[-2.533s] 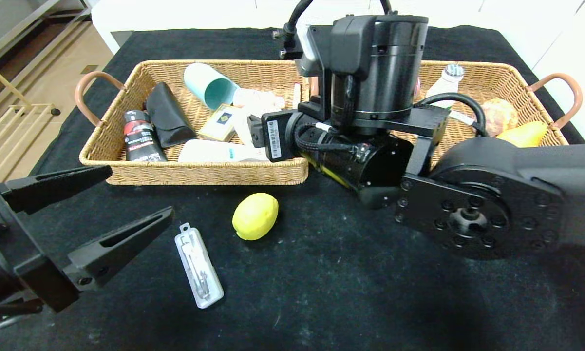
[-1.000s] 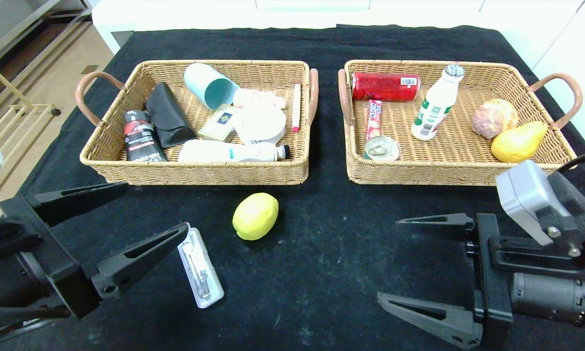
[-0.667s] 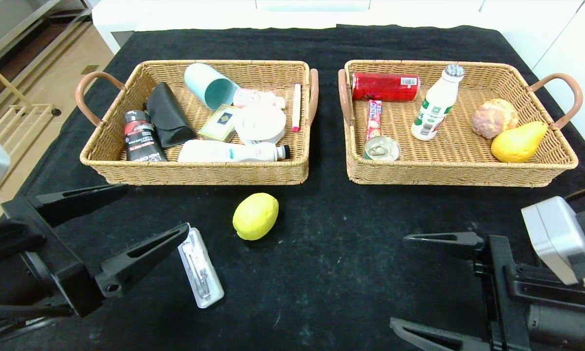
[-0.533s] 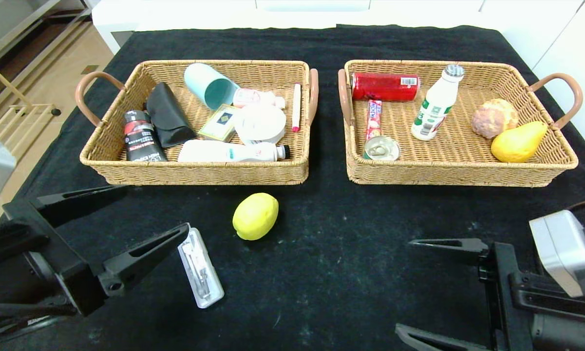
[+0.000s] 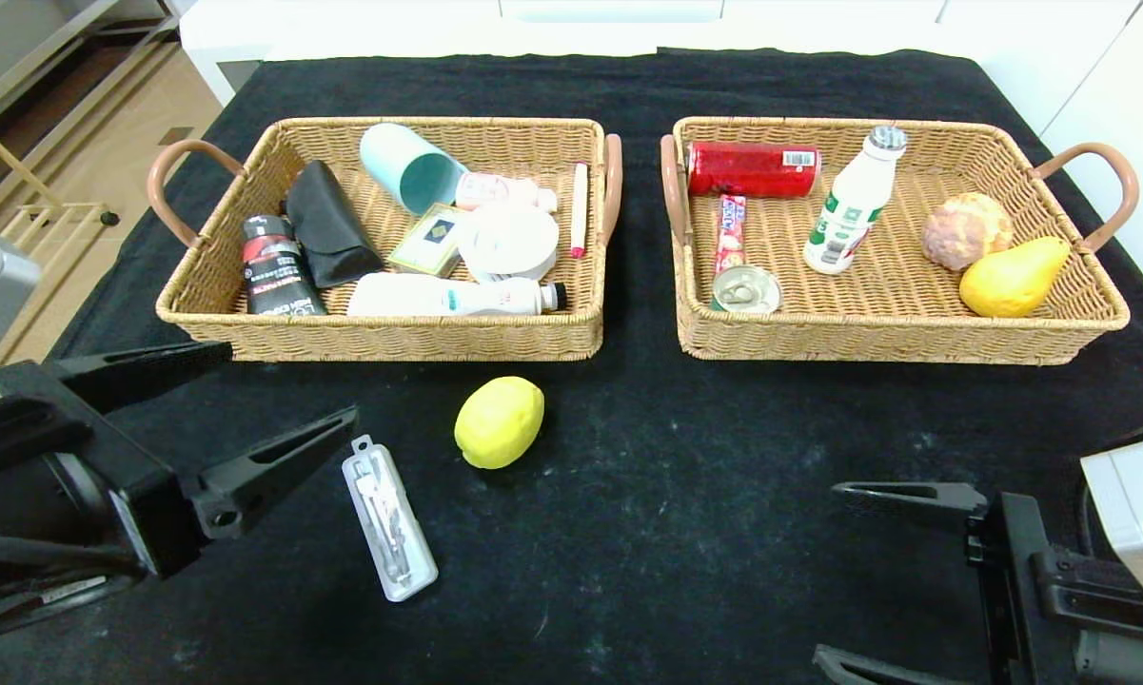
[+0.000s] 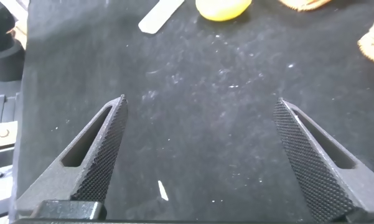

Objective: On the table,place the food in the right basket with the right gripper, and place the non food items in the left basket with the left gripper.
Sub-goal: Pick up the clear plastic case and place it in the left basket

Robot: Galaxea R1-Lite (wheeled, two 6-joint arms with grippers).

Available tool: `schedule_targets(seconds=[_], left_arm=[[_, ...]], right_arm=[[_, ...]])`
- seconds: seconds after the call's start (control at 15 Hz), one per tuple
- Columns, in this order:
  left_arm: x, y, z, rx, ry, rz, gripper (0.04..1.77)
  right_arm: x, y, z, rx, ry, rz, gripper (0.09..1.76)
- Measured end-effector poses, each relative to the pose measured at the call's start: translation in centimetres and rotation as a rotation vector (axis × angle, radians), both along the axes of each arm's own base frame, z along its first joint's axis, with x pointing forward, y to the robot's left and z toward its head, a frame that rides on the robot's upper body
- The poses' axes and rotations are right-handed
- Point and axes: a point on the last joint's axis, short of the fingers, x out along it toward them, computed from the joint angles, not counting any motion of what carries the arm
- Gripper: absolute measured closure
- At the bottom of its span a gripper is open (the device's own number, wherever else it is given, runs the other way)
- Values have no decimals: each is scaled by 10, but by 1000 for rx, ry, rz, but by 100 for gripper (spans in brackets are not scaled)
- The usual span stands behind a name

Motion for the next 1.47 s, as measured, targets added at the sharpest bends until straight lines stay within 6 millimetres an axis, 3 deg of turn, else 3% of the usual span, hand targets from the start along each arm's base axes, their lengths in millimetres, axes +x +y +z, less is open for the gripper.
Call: schedule_targets(seconds=[0.4,0.8,1.2,1.47], left_arm=[[0,2,12,37,47,104,9],[4,4,20,97,174,322,9],[15,-19,24,-102,470,443,9],[33,-39,19,-241,643,512,9]], right_arm=[[-3,-7,8,22,-32,-24,14],[0,-13,13,32,-52,-67,14],[4,-18,17,37,-65,-98,14],[4,-18,18,40,-68,-102,14]])
